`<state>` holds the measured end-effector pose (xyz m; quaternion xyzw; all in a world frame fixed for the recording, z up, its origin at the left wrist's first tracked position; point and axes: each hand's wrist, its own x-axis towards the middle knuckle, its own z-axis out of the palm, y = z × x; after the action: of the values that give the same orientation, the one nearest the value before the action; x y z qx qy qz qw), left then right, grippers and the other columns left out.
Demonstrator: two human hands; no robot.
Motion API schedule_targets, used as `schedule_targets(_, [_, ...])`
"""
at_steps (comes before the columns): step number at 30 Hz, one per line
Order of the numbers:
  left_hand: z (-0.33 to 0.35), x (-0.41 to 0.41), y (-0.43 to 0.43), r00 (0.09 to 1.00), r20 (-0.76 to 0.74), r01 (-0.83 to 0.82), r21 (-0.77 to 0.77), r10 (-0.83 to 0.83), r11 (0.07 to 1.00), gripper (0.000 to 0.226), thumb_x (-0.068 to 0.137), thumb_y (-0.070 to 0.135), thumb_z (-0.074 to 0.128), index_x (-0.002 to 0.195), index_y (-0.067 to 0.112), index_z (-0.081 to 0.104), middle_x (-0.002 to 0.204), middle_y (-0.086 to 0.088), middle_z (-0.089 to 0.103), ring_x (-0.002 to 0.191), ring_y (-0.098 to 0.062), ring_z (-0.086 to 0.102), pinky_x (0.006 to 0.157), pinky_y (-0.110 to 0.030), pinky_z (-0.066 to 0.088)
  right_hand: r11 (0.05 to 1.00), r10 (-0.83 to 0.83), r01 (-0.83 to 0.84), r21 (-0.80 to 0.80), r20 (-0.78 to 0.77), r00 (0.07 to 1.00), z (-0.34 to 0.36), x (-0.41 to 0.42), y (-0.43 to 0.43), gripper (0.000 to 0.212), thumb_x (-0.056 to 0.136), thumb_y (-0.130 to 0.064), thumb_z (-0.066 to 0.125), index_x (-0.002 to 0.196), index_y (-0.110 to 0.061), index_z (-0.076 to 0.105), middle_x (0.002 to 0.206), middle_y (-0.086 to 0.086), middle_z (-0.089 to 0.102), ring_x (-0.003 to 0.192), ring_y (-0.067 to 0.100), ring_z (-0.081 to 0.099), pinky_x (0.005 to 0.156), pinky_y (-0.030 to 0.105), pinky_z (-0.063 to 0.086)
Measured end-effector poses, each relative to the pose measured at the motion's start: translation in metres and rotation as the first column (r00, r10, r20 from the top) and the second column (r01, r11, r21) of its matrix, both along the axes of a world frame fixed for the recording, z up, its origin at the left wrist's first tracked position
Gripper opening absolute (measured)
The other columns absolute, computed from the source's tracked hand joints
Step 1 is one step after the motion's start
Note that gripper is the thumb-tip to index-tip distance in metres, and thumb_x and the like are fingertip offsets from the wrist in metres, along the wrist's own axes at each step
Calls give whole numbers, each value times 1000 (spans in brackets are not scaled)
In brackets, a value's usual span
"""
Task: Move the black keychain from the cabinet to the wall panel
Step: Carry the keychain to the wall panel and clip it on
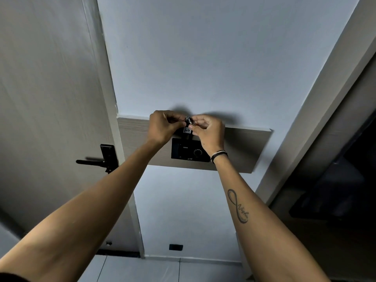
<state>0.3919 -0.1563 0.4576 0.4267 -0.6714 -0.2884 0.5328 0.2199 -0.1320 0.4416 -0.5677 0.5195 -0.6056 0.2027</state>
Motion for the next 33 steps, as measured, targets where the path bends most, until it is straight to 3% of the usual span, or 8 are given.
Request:
schedule_targets(2, [-3, 0, 1, 1000, 12, -20, -19, 20, 1000, 17, 79, 4, 87, 96, 6, 85, 92, -11, 84, 80, -15, 78, 79, -21, 63, 1000, -4, 4, 0, 4, 1000, -4, 1, -1, 24, 80, 1, 85, 102, -8, 81, 88, 9, 80, 83, 31, 80, 72, 49, 69])
schedule_targets(8, [-19, 3, 4, 999, 29, -28, 16, 27, 999, 14, 80, 5, 87, 93, 9, 85, 84, 0, 80, 75, -4, 75, 81, -25, 61, 1000, 14, -14, 27, -4, 1000, -17, 3, 2, 22, 80, -1, 86, 100, -10, 82, 84, 4, 79, 82, 29, 80, 71, 48, 69])
schedule_targets(13, [-30, 5, 4, 997, 62, -48, 35, 46, 998, 17, 79, 9, 88, 96, 8, 85, 94, -8, 83, 79, -8, 74, 80, -17, 58, 999, 1, 0, 49, -31, 1000, -28, 3, 3, 21, 80, -2, 86, 99, -9, 82, 84, 6, 80, 79, 25, 80, 70, 46, 69])
schedule_targets(19, [-39, 5, 6, 995, 81, -55, 36, 52, 998, 15, 80, 12, 88, 94, 10, 86, 88, -2, 82, 82, -11, 75, 84, -28, 60, 999, -32, 35, 35, -87, 996, -38, 1, 2, 18, 80, -1, 86, 96, -7, 82, 87, 7, 82, 76, 14, 79, 74, 42, 69])
schedule_targets(25, [-44, 6, 5, 993, 88, -71, -17, 72, 997, 14, 80, 13, 88, 94, 9, 86, 90, -3, 83, 73, 12, 70, 76, -8, 52, 994, -101, 91, -62, -181, 978, -46, 5, 2, 14, 79, -9, 87, 93, -11, 82, 88, -1, 83, 78, 5, 78, 77, 26, 64])
schedule_targets(27, [-45, 5, 6, 992, 90, -84, -30, 87, 996, 13, 80, 14, 88, 93, 10, 86, 90, -3, 84, 75, 7, 72, 78, -15, 56, 991, -119, 108, -74, -179, 977, -49, 4, 1, 14, 79, -10, 87, 92, -11, 82, 88, -1, 83, 78, 6, 78, 77, 27, 64])
schedule_targets(30, [-47, 2, 10, 987, 120, -100, -33, 103, 994, 11, 81, 14, 87, 91, 11, 87, 90, -4, 83, 82, -15, 77, 81, -31, 59, 991, -128, 119, -55, -202, 971, -54, 2, 2, 13, 79, -12, 86, 91, -13, 82, 87, -3, 82, 73, 3, 73, 73, 28, 62])
schedule_targets(33, [-53, 0, 14, 971, 192, -123, -119, 144, 985, 10, 82, 16, 87, 91, 13, 88, 90, -3, 83, 77, -17, 74, 73, -31, 56, 988, -149, 139, -61, -226, 963, -60, 3, 5, 13, 78, -13, 86, 89, -18, 82, 84, -7, 80, 67, 2, 57, 69, 29, 53])
